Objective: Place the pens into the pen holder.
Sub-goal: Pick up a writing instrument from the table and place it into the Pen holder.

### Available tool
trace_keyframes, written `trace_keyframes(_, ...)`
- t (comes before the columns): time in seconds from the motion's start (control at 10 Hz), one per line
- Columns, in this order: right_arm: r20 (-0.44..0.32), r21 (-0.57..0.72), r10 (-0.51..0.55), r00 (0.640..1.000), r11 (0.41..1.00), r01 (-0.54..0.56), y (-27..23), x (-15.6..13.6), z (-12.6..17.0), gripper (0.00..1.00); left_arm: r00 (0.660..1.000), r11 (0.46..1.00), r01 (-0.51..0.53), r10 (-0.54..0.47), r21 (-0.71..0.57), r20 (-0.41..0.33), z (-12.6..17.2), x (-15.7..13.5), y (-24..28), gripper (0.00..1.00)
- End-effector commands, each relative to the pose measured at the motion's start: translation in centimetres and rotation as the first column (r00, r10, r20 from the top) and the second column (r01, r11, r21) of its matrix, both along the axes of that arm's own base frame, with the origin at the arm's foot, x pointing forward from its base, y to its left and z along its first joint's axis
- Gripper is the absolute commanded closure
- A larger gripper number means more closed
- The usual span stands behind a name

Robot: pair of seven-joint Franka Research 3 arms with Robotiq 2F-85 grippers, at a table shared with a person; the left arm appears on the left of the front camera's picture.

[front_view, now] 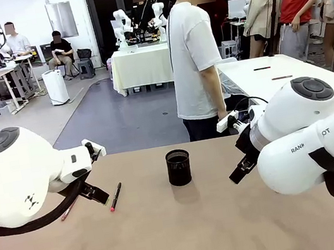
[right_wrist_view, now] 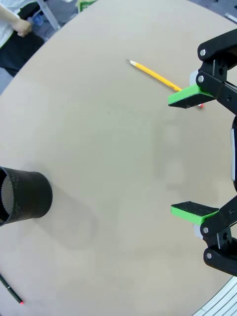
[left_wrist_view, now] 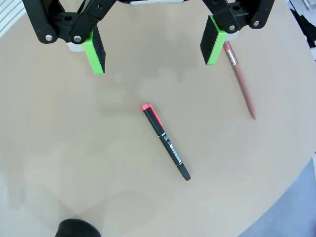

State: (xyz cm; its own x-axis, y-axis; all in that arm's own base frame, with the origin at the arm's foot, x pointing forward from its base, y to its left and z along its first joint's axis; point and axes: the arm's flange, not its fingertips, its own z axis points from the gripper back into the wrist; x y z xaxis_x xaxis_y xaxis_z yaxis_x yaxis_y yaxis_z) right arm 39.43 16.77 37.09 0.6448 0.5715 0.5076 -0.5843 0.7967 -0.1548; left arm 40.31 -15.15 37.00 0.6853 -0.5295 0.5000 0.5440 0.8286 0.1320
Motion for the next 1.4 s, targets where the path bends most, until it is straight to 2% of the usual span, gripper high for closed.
trace_keyframes(0.0, 0.000, 0.000, 0.000, 1.000, 1.000, 0.000, 0.0, 0.0, 0.0, 0.00, 1.000, 1.000, 0.000, 0.000, 0.000, 0.000, 0.0, 0.0, 0.0, 0.00)
trace_keyframes(0.1, -0.050, 0.046, 0.035, 0.998, 0.998, -0.032, 0.1, 0.2, 0.7, 0.00, 0.999, 0.999, 0.045, -0.045, -0.001, -0.028, 0.6, 0.4, -0.2, 0.00)
trace_keyframes(0.2, -0.067, 0.104, 0.061, 0.996, 0.993, -0.054, 0.1, -0.3, 1.3, 0.00, 0.991, 0.993, 0.111, -0.113, -0.036, -0.069, 1.8, 0.2, -0.4, 0.00)
trace_keyframes(0.5, -0.129, 0.239, 0.180, 0.975, 0.960, -0.146, 0.4, -1.2, 4.0, 0.00, 0.966, 0.968, 0.196, -0.218, -0.159, -0.139, 6.2, 0.1, 0.2, 0.00)
trace_keyframes(0.6, -0.130, 0.261, 0.242, 0.962, 0.944, -0.202, -0.1, -0.8, 6.4, 0.00, 0.952, 0.940, 0.242, -0.278, -0.239, -0.127, 8.3, 0.3, 0.8, 0.00)
trace_keyframes(0.7, -0.098, 0.281, 0.249, 0.964, 0.936, -0.213, -0.6, -1.2, 8.4, 0.00, 0.934, 0.911, 0.308, -0.345, -0.274, -0.094, 10.5, 0.2, 1.8, 0.00)
trace_keyframes(0.8, -0.078, 0.294, 0.277, 0.958, 0.924, -0.243, -1.2, -1.4, 10.4, 0.00, 0.928, 0.894, 0.350, -0.372, -0.281, -0.029, 12.5, 0.1, 2.4, 0.00)
trace_keyframes(0.9, -0.041, 0.300, 0.307, 0.951, 0.911, -0.282, -2.0, -1.0, 12.6, 0.00, 0.926, 0.889, 0.370, -0.375, -0.269, 0.035, 14.4, 0.2, 3.3, 0.00)
trace_keyframes(1.0, -0.026, 0.294, 0.346, 0.938, 0.899, -0.324, -3.2, -1.1, 15.0, 0.00, 0.920, 0.882, 0.390, -0.387, -0.266, 0.066, 16.4, 0.7, 4.8, 0.00)
trace_keyframes(1.2, 0.036, 0.296, 0.355, 0.934, 0.889, -0.350, -5.1, -0.1, 18.4, 0.00, 0.917, 0.883, 0.398, -0.381, -0.248, 0.113, 18.2, 1.3, 6.3, 0.00)
trace_keyframes(1.3, 0.040, 0.309, 0.367, 0.929, 0.880, -0.360, -6.1, 0.0, 19.7, 0.00, 0.914, 0.884, 0.405, -0.387, -0.233, 0.121, 19.3, 1.5, 7.3, 0.00)
